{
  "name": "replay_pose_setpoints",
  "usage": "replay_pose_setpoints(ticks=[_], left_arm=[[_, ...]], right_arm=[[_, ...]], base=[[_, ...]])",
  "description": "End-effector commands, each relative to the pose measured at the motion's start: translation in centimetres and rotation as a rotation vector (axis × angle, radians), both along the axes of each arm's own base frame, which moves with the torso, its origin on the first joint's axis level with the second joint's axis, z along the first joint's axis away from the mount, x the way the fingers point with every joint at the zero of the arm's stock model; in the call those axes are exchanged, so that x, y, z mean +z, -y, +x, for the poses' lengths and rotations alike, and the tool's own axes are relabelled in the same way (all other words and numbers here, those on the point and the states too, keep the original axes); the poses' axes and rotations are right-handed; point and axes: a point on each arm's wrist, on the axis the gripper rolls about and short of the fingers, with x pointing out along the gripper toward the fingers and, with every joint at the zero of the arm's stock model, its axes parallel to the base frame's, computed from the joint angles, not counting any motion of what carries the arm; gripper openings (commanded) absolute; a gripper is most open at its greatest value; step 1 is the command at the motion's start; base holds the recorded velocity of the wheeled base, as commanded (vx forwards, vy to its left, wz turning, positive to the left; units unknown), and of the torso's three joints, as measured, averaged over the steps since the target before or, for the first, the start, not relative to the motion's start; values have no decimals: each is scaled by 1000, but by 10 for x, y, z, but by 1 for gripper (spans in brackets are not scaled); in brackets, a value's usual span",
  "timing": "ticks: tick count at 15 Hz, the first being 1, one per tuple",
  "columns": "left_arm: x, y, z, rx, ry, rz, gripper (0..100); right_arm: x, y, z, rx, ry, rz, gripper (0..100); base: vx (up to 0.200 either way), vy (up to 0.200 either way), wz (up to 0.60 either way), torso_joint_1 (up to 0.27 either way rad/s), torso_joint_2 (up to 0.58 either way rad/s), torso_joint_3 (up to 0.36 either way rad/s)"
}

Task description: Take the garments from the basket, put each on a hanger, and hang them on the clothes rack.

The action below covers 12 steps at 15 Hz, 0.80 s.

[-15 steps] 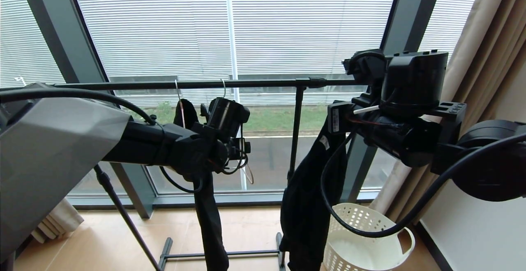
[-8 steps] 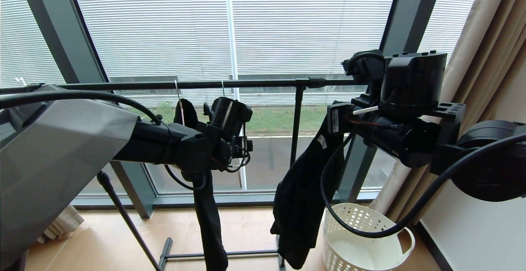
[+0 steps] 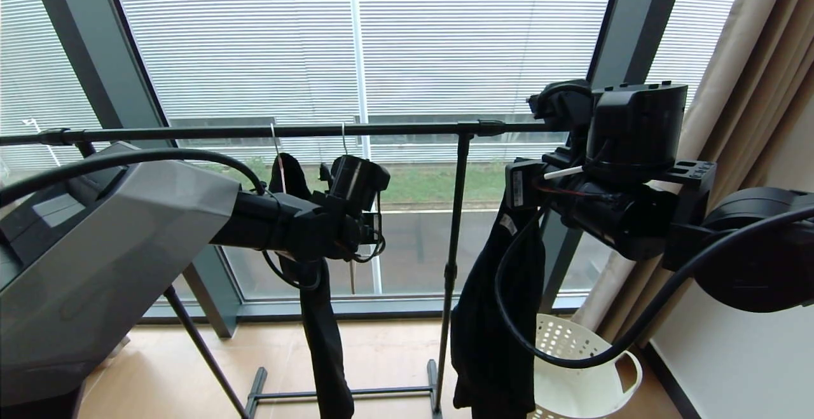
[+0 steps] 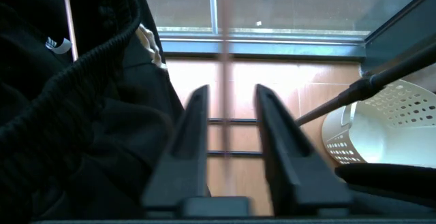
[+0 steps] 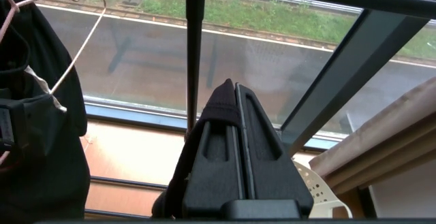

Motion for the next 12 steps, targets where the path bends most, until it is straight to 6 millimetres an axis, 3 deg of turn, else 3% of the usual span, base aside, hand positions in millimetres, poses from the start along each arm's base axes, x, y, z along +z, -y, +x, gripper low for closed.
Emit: replay_pose_setpoints(ticks=[1,5,7,9,12], left_arm=[[-1,1,0,-3,-1,0,0],[1,2,-2,-6,2,-1,0],[15,1,-9,-16,22,-14,0],[42,1,-31,-71,55,-11,0],[53,-3,-56,-114,56,11,0]], right_arm=[[-1,-1,1,0,-2,-2,0],[-1,-1,1,0,-2,-2,0],[-1,-1,1,0,-2,-2,0],[-1,0,0,0,-1,-1,0],[-1,-1,1,0,-2,-2,0]], base=[[0,0,0,0,0,0],[0,0,0,0,0,0],[0,0,0,0,0,0],[0,0,0,0,0,0],[0,0,0,0,0,0]])
